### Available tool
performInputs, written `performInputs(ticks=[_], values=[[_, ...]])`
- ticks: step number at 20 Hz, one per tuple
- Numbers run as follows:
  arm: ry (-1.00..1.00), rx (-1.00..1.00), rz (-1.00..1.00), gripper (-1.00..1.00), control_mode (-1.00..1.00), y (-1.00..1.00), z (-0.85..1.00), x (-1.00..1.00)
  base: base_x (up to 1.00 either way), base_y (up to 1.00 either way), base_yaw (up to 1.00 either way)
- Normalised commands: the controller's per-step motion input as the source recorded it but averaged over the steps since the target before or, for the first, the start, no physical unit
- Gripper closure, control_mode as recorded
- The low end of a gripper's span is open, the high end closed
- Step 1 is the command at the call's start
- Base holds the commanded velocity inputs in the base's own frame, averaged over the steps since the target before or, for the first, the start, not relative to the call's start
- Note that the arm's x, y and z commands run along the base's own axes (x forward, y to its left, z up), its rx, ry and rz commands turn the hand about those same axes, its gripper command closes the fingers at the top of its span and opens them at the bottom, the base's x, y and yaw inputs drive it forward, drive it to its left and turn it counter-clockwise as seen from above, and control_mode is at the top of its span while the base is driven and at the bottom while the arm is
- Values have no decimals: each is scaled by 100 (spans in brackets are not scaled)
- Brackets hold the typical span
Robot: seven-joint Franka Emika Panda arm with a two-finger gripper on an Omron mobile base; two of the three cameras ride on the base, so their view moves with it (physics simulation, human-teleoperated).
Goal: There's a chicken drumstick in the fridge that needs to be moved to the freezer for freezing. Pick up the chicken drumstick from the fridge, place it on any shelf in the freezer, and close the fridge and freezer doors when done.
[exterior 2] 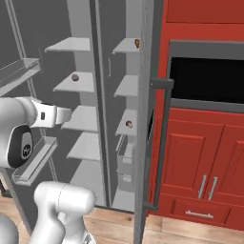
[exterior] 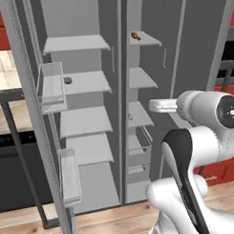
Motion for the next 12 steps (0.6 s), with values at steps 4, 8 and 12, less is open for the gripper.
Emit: performInputs(ticks=[4,8,12], values=[[0,0,0,-100,100,0,0,0,-63,18,2],[0,0,0,-100,100,0,0,0,-26,36,0],[0,0,0,-100,100,0,0,0,0,49,0]])
